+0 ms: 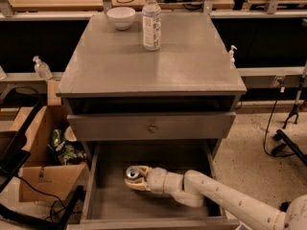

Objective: Place redbull can into middle drawer

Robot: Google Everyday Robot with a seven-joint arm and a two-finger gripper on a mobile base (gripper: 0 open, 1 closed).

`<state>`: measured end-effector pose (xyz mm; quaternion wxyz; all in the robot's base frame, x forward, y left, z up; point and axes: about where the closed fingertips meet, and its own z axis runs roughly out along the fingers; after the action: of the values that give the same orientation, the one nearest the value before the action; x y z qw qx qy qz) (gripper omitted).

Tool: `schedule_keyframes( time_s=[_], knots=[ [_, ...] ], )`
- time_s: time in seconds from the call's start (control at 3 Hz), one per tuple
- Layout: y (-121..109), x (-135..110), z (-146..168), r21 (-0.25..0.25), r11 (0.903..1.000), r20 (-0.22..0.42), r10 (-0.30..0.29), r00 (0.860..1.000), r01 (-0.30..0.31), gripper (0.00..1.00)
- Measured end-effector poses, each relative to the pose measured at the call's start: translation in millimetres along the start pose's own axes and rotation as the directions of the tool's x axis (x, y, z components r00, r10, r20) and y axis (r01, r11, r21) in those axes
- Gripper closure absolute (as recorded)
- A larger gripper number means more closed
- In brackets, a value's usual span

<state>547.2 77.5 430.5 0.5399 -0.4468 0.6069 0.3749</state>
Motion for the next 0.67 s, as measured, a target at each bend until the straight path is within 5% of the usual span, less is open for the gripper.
schedule_keyframes(
  time_s=[0.67],
  knots=[
    [2.1, -1.6, 3.2, -0.006, 1.0, 0.003, 0.001, 1.0, -0.001, 0.58]
  ],
)
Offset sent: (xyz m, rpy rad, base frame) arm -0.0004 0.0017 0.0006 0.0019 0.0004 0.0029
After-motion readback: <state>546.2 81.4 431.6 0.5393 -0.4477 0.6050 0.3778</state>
